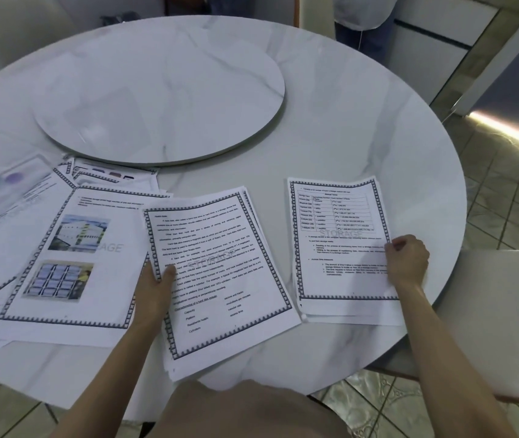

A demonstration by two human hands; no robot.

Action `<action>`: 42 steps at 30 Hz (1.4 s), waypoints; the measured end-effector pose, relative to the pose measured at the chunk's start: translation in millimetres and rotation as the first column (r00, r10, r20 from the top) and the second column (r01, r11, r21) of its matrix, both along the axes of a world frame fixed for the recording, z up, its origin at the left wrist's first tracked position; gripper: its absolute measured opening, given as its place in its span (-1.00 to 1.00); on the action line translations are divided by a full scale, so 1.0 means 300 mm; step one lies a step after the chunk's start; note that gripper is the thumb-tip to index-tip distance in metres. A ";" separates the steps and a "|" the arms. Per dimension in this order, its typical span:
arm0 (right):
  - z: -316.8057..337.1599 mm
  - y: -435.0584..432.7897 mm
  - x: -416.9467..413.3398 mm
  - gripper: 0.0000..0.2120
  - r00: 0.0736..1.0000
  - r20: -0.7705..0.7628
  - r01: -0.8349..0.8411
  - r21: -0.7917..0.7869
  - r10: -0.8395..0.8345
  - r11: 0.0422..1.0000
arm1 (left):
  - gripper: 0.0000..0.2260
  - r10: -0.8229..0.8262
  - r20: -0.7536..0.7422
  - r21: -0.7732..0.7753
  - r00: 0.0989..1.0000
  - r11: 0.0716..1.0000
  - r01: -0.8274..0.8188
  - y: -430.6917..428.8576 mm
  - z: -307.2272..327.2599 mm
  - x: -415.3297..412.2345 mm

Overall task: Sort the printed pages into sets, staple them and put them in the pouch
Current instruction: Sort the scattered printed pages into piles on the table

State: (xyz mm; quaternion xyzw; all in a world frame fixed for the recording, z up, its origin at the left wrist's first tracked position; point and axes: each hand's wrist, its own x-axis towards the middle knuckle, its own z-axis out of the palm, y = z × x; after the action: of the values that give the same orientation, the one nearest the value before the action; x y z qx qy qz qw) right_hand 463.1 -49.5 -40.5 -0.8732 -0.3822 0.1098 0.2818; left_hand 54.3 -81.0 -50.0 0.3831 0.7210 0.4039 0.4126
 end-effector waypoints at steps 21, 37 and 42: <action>0.159 0.034 0.105 -0.77 0.977 -0.215 0.068 0.243 -0.015 0.968 | -0.64 -0.011 0.067 0.006 0.998 1.000 0.011 0.004 -0.010 -0.017; 0.058 0.066 -0.481 -0.82 0.814 -0.426 -0.408 0.063 0.394 0.911 | -0.52 -0.062 0.184 -0.002 0.981 0.998 0.063 -0.004 0.011 -0.036; 0.037 0.038 -0.598 -0.82 0.749 -0.442 -0.528 0.053 0.494 0.848 | -0.51 -0.064 0.146 0.018 0.987 0.998 0.062 -0.001 0.011 -0.034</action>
State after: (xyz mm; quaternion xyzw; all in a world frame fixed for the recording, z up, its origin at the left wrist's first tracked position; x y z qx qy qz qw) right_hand 283.6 -38.1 -29.2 -0.6972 -0.5281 0.3911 0.2866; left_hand 44.1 -81.4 -46.7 0.3776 0.6737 0.4225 0.4744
